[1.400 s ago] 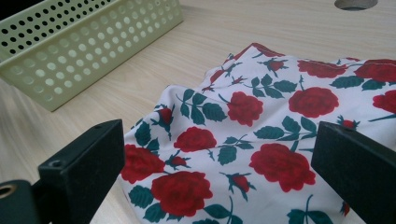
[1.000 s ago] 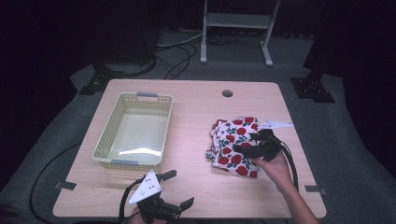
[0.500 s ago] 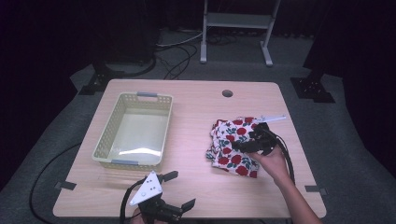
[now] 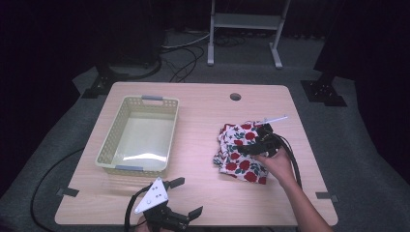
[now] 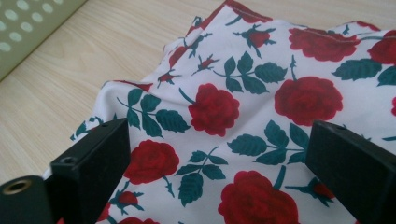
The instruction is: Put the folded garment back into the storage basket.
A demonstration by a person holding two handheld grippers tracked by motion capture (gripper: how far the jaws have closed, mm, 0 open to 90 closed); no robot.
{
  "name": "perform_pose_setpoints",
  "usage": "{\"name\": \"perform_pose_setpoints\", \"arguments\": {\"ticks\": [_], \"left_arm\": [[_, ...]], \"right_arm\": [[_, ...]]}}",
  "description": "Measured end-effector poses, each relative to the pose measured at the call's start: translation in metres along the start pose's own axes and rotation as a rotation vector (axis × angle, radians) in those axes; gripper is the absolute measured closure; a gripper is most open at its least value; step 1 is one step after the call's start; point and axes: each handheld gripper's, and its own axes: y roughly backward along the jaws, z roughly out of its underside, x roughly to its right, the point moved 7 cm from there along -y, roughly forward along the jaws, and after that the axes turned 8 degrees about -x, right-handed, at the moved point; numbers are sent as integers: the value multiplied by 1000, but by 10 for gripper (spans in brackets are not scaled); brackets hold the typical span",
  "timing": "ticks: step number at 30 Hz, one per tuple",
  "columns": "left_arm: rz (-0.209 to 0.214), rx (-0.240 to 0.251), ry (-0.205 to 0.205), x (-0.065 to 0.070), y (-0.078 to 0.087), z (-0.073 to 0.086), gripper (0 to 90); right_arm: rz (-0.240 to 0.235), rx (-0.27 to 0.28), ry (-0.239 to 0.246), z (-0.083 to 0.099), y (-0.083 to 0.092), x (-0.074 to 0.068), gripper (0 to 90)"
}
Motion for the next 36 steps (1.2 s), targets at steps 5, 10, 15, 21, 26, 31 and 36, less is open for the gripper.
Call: {"name": "perform_pose_setpoints", "arguments": {"ticks": [5, 10, 15, 21, 26, 31, 36], "left_arm": [[2, -1, -2, 1, -1, 0, 0], [1, -1, 2, 0, 0, 0, 0], [2, -2, 2, 1, -1, 1, 0], [2, -5, 2, 0, -2, 1, 0], [4, -7, 3, 0, -3, 1, 0], [4, -7, 2, 0, -3, 1, 0], [5, -6, 1, 1, -3, 1, 0]], "right_arm": [[24, -29, 23, 4, -7, 1, 117], [59, -45, 39, 10, -16, 4, 198], [129, -65, 86, 14, -24, 5, 281], [176, -66, 126, 15, -26, 1, 366], [163, -52, 136, 15, -25, -2, 473], [161, -38, 139, 15, -25, -3, 574], [158, -29, 141, 13, -25, -2, 689]]}}
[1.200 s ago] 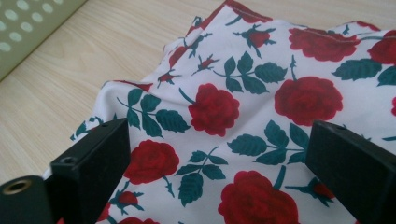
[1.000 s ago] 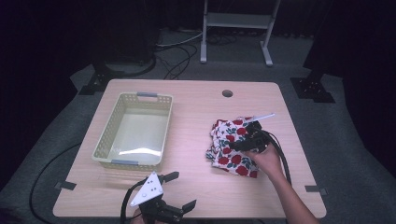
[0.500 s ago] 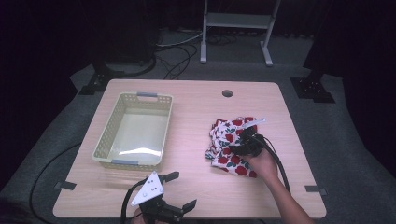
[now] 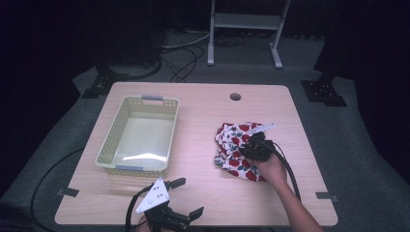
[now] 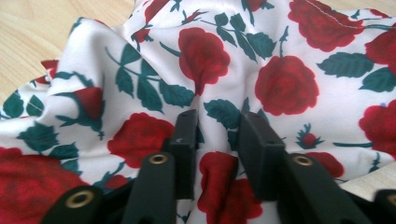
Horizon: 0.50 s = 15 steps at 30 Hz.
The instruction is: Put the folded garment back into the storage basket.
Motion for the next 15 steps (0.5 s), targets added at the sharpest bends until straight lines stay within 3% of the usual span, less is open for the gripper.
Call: {"name": "perform_pose_setpoints", "arguments": {"ticks": [7, 15], "left_arm": [[-2, 0, -3, 0, 0, 0, 0], [-2, -3, -5, -1, 0, 1, 0]], "right_arm": [[-8, -15, -29, -1, 0, 1, 798], [-92, -1, -148, -2, 4, 6, 811]]}}
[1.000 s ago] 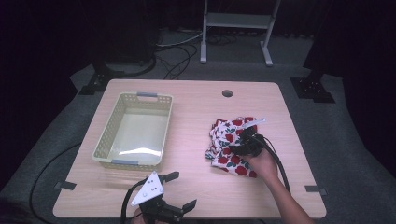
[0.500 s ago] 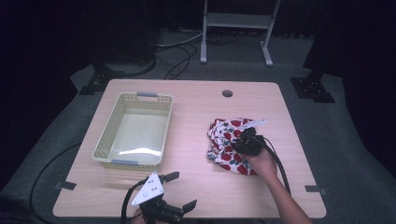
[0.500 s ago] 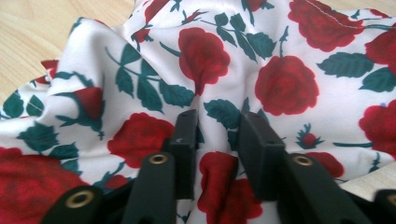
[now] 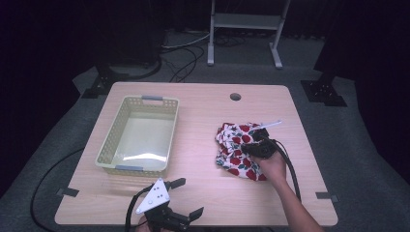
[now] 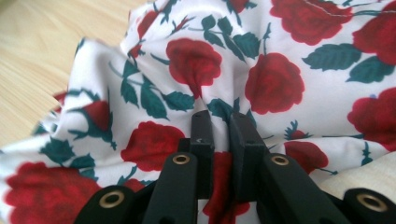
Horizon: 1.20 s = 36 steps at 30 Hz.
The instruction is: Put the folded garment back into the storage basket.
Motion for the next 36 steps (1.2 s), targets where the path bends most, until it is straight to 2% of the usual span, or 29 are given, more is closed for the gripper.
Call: {"name": "perform_pose_setpoints", "arguments": {"ticks": [14, 19, 25, 31, 36], "left_arm": [[4, 4, 9, 0, 1, 0, 0], [3, 8, 16, -1, 2, -1, 0], [4, 10, 18, -2, 2, -1, 0], [7, 2, 14, -1, 1, 0, 0], [7, -4, 5, 0, 0, 1, 0]], "right_arm": [[-184, 123, -171, -6, 33, -1, 813], [-198, 149, -182, -9, 44, -4, 813], [-251, 196, -237, -12, 57, -4, 815], [-260, 209, -229, -16, 65, -12, 815], [-302, 241, -234, -24, 74, -19, 816]]}}
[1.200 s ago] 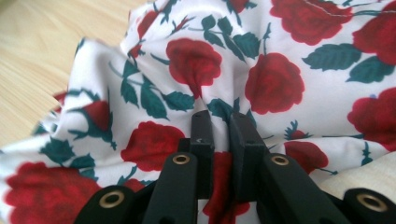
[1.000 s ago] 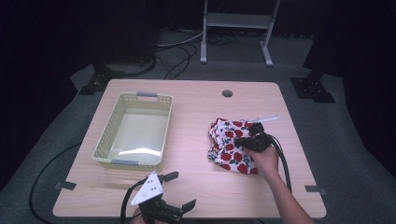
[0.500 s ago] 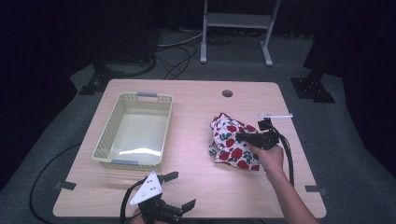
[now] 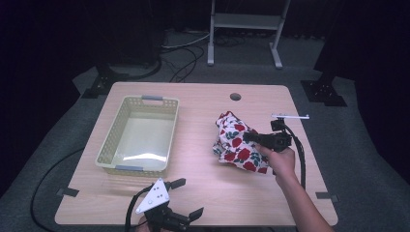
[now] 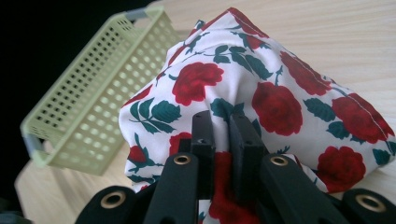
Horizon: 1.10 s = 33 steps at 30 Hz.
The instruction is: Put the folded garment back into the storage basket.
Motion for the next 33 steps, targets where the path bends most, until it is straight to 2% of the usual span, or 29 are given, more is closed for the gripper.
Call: {"name": "perform_pose_setpoints", "arguments": {"ticks": [5, 14, 33], "left_arm": [[-5, 4, 7, -2, 1, 0, 0], [-1, 1, 3, -1, 0, 0, 0], [0, 3, 2, 0, 1, 0, 0]], "right_arm": [[-41, 27, -22, -6, 3, -6, 816], [-72, 64, -42, -16, 7, -11, 816], [-145, 91, -17, -40, 4, -39, 815]]}}
